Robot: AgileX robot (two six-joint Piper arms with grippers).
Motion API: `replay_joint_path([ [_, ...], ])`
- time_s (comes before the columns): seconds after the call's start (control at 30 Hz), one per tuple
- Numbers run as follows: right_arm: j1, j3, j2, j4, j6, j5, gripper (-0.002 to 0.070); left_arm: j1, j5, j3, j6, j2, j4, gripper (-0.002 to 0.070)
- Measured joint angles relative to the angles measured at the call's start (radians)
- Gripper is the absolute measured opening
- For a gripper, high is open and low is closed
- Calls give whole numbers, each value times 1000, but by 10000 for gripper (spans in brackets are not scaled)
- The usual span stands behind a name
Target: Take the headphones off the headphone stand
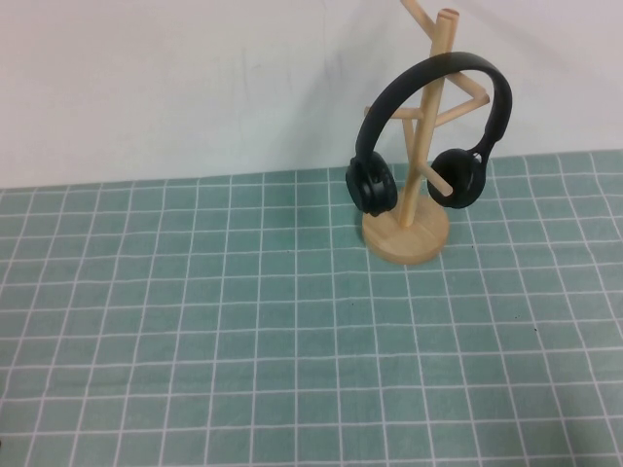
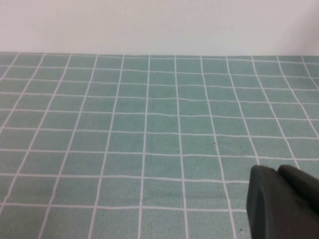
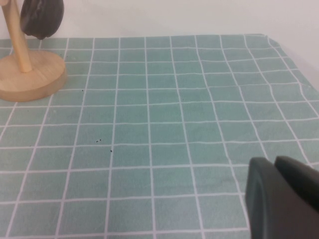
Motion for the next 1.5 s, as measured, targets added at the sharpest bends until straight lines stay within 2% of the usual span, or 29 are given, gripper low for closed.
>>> replay_joint_path([
  [1.13, 0, 0, 0, 15, 0, -8, -8, 0, 0, 0, 0, 0, 0, -4],
  [1.33, 0, 0, 0, 229, 0, -109, -8, 0, 0, 0, 0, 0, 0, -4],
  [1.5, 0, 0, 0, 599, 0, -195, -8, 0, 0, 0, 0, 0, 0, -4],
])
